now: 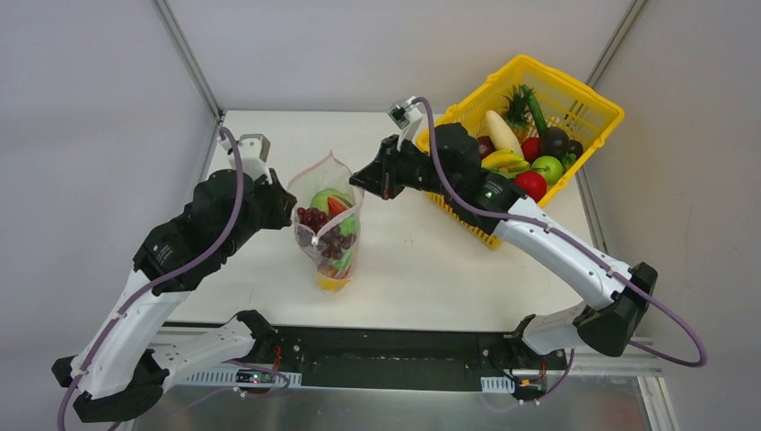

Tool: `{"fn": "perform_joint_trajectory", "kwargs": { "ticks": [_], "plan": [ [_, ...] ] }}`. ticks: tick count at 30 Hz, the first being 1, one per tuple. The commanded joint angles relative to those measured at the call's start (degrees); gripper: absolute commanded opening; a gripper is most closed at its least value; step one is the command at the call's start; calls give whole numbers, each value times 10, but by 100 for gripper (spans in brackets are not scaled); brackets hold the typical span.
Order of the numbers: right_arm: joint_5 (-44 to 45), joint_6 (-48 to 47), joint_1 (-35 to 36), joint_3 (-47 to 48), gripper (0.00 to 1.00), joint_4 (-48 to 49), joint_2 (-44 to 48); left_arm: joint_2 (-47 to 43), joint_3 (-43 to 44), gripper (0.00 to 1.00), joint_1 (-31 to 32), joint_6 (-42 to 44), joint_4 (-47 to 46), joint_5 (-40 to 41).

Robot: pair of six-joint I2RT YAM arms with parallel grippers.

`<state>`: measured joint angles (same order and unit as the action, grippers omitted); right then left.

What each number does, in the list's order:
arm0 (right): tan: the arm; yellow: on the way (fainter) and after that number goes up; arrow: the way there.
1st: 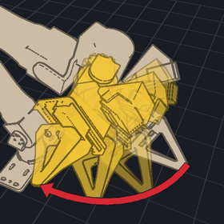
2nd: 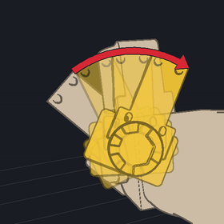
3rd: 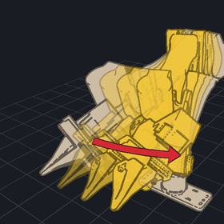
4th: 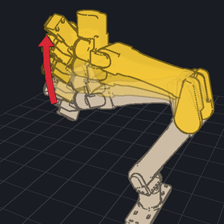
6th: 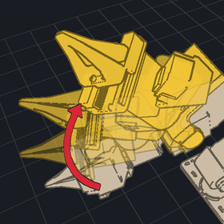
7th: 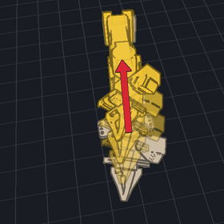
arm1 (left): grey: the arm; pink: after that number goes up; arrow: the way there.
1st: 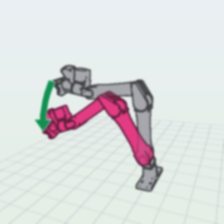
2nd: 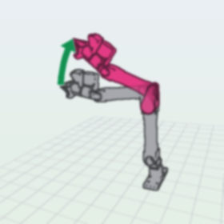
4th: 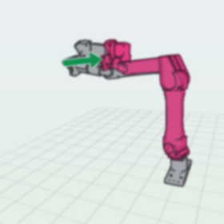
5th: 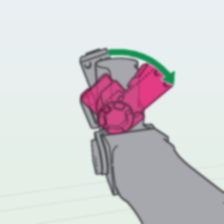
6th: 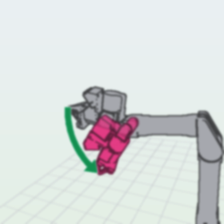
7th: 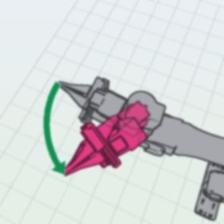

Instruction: Place the food in the zip-top bag and seal the zipper

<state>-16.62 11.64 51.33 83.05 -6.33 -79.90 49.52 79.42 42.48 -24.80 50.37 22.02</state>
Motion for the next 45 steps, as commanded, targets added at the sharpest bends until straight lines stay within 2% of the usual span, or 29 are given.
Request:
{"fn": "perform_joint_trajectory", "kwargs": {
  "ticks": [1,2,4,6,8,9,11,14,18,19,23,29,33,38,42,45],
  "plan": [
    [-96,21,-21,2,0,103,33,-36,-36,0,-3,-23,-119,-131],
    [-94,17,-21,-5,0,106,36,-41,-48,0,-4,-22,-130,-132],
    [-35,4,-23,7,0,71,13,-17,-26,0,-4,-30,-69,-75],
    [15,-6,-34,49,0,-16,-38,4,-15,0,-4,-44,-36,-96],
    [0,-9,-47,99,0,-76,-83,-3,-42,0,-4,-63,-89,-166],
    [-24,-13,-48,106,0,-79,-92,-12,-69,0,-4,-78,-158,-197],
    [-70,-5,-49,94,0,-41,-87,-27,-112,0,-4,-113,-240,-231],
    [-124,7,-48,63,0,32,-66,-21,-110,3,-4,-121,-261,-250],
    [-151,-20,-49,74,0,18,-61,-15,-89,37,-4,-98,-228,-216],
    [-157,-29,-49,75,0,8,-61,-19,-88,48,-4,-92,-217,-195],
    [-194,-53,-49,75,0,-5,-56,-48,-87,78,-4,-59,-198,-136],
    [-229,-83,-48,61,0,-3,-38,-69,-46,96,-4,27,-109,-32],
    [-232,-99,-48,57,0,-6,-30,-75,-34,99,-4,83,-87,-10],
    [-245,-127,-52,71,0,-30,-28,-70,-20,99,-4,112,-70,5],
    [-328,-130,-73,77,0,-25,-13,-79,-11,99,-4,132,-66,18],
    [-396,-118,-98,90,0,-16,-5,-91,-10,99,-4,150,-76,-5]
  ]
}}
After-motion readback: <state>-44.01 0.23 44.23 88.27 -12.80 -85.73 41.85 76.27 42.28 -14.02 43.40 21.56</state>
